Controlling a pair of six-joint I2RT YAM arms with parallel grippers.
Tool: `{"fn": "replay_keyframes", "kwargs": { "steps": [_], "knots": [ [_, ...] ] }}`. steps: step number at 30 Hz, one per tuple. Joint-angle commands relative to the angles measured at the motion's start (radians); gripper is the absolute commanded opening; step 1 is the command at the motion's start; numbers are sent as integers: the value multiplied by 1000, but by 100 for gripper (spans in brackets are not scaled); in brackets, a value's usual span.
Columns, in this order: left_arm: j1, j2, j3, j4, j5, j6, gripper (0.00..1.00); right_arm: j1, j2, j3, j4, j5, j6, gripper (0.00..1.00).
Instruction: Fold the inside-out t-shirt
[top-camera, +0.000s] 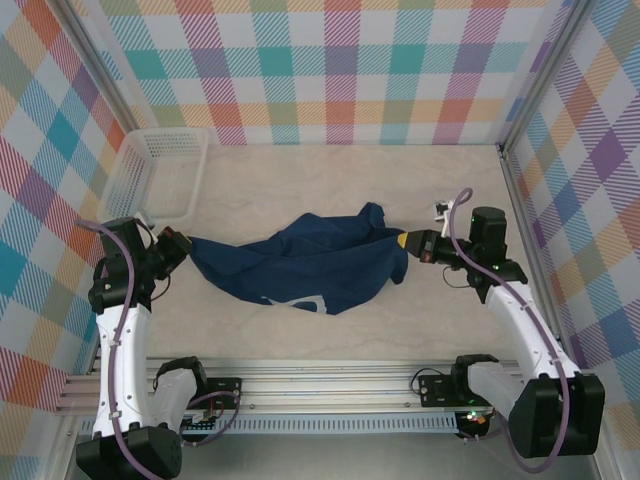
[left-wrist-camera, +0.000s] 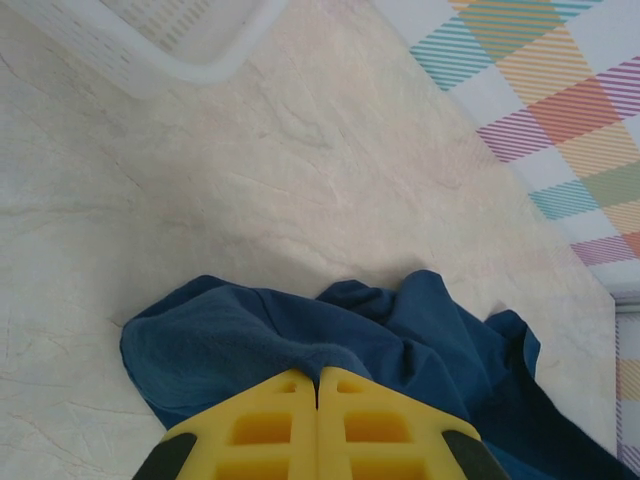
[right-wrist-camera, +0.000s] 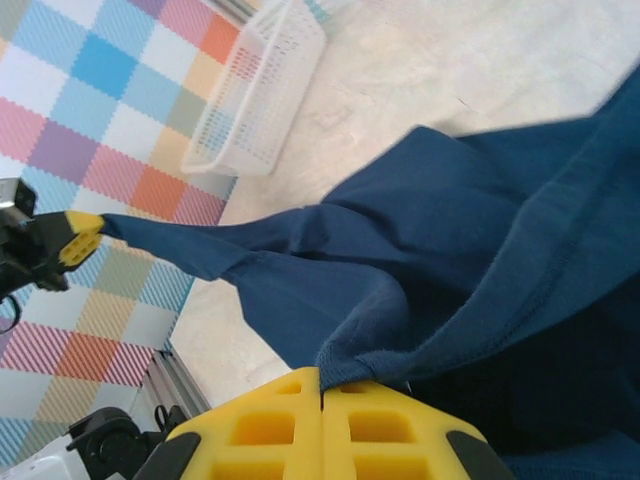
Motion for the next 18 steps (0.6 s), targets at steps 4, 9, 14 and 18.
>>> {"fn": "replay_keyframes", "kwargs": {
  "steps": [4,9,14,18],
  "knots": [
    [15,-13,-12,-4,-29,9,0,9,31,-146,-214,186,153,0],
    [15,-8,-23,12,-19,0,0,37,34,-175,-265,315,180,19],
    [14,-9,-20,9,-13,0,0,38,57,-136,-265,402,155,38],
    [14,-13,-19,9,-10,1,0,38,128,-110,-214,388,126,42]
  ]
}}
